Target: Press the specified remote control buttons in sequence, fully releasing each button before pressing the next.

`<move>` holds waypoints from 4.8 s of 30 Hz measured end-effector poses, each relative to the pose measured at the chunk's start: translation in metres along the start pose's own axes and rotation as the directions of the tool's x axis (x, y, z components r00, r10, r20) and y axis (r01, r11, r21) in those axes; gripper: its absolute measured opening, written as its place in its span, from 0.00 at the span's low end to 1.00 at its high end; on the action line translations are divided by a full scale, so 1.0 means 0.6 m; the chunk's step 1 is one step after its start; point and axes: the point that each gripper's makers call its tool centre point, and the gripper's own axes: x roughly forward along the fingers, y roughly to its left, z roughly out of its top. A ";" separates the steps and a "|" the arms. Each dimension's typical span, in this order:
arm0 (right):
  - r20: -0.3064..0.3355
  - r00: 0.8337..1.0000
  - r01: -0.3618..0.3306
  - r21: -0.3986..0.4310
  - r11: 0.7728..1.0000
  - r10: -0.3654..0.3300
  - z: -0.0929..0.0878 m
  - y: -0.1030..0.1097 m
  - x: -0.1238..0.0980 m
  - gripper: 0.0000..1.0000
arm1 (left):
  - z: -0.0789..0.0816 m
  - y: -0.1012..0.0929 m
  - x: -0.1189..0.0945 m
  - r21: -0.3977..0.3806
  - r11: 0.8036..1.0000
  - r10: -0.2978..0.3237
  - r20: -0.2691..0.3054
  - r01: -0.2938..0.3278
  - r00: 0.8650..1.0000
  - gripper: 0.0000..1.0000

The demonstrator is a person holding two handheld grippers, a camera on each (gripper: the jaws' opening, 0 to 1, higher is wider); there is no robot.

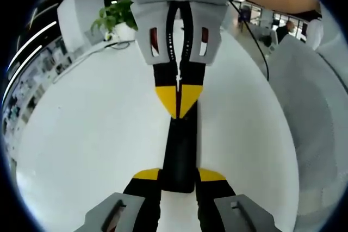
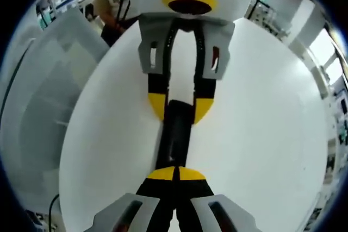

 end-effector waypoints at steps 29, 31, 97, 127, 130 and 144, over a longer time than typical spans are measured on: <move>-0.005 1.000 -0.025 0.003 1.000 0.025 -0.002 0.002 0.009 0.00 | 0.000 0.000 0.001 0.001 1.000 -0.001 -0.004 0.001 1.000 0.23; -0.014 1.000 -0.025 -0.003 1.000 0.025 -0.001 0.003 0.010 0.00 | 0.000 0.000 0.001 0.000 1.000 -0.002 -0.005 0.002 1.000 0.23; -0.001 0.999 0.040 -0.016 0.999 -0.040 0.007 0.005 -0.016 0.00 | 0.000 0.000 0.001 -0.006 1.000 -0.005 0.000 0.005 1.000 0.23; -0.005 1.000 0.006 -0.024 1.000 -0.006 0.005 0.019 0.004 0.00 | 0.000 0.000 0.002 -0.007 1.000 -0.011 0.004 0.012 1.000 0.23; -0.002 1.000 0.002 -0.024 1.000 -0.002 0.006 0.020 0.005 0.00 | 0.000 0.000 0.002 -0.007 1.000 -0.011 0.003 0.011 1.000 0.23; -0.002 1.000 -0.008 -0.023 1.000 0.008 0.006 0.022 0.009 0.00 | 0.000 0.000 0.002 -0.011 1.000 -0.012 0.006 0.012 1.000 0.23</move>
